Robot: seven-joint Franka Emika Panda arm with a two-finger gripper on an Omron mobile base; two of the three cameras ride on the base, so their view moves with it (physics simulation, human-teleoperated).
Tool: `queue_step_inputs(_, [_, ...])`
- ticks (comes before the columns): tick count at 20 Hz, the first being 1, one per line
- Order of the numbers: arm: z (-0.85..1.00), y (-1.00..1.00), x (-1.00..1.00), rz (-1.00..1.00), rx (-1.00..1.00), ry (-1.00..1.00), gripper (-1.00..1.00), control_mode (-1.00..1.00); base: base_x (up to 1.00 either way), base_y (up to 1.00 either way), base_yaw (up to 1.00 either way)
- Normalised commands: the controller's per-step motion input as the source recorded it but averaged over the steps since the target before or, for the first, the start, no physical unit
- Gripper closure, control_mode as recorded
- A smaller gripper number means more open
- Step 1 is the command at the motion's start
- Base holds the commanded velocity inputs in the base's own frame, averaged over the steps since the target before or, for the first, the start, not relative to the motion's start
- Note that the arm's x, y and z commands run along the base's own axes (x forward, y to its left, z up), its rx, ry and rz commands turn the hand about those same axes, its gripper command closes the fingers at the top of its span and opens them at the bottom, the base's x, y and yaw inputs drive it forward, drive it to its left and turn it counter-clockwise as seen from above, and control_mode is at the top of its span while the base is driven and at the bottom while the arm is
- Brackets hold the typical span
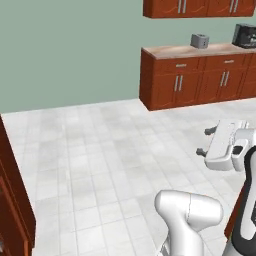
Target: Retrieve the wine glasses from the counter and place one next to each plate.
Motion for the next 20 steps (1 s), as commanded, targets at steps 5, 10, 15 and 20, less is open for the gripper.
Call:
queue_step_inputs(5, [0.0,0.0,0.0,0.0,0.0,0.0,-1.0,1.0,1.0,0.0,0.0])
queue_step_inputs(10, [0.0,0.0,0.0,0.0,0.0,0.0,-1.0,1.0,1.0,0.0,0.0])
queue_step_inputs(15, [0.0,0.0,0.0,0.0,0.0,0.0,-1.0,1.0,1.0,0.0,-0.22])
queue_step_inputs(20, [0.0,0.0,0.0,0.0,0.0,0.0,-1.0,1.0,0.27,0.0,-0.89])
